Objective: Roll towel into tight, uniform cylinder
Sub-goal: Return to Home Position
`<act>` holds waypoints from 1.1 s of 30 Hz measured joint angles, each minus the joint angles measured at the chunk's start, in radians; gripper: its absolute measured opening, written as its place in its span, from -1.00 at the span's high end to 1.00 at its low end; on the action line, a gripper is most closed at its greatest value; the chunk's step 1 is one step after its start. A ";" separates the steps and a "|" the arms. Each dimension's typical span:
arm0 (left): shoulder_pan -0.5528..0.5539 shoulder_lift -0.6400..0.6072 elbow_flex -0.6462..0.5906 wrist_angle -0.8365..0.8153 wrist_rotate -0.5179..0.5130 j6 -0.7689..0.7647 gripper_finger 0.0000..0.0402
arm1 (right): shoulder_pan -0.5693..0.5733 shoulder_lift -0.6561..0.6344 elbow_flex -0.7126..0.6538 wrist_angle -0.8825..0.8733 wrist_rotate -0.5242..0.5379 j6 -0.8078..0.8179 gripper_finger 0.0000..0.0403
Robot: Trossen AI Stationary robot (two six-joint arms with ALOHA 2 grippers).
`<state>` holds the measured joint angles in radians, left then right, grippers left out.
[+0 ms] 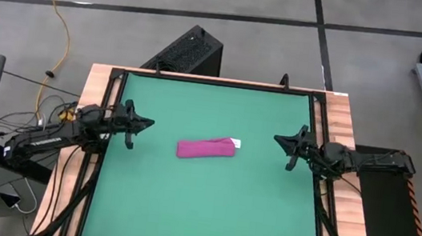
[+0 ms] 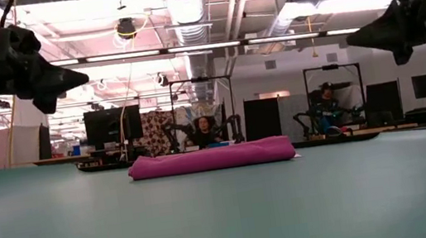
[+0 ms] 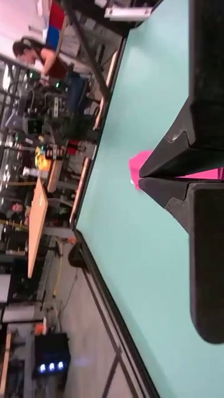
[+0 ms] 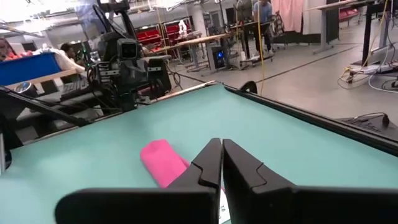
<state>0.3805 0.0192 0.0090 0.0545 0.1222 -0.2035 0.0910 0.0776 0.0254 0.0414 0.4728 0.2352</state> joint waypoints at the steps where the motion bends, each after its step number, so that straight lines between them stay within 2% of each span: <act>1: 0.000 0.000 0.000 -0.002 -0.013 -0.001 1.00 | 0.000 0.000 0.000 0.000 0.000 0.001 0.81; 12: 0.000 0.000 -0.002 -0.019 -0.109 -0.001 1.00 | 0.000 0.000 0.000 -0.002 0.000 0.002 0.79; 33: 0.000 0.000 -0.002 -0.020 -0.108 -0.003 1.00 | 0.000 0.000 0.001 -0.004 0.000 0.002 0.79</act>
<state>0.3805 0.0193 0.0067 0.0349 0.0139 -0.2062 0.0910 0.0772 0.0261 0.0376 0.4725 0.2375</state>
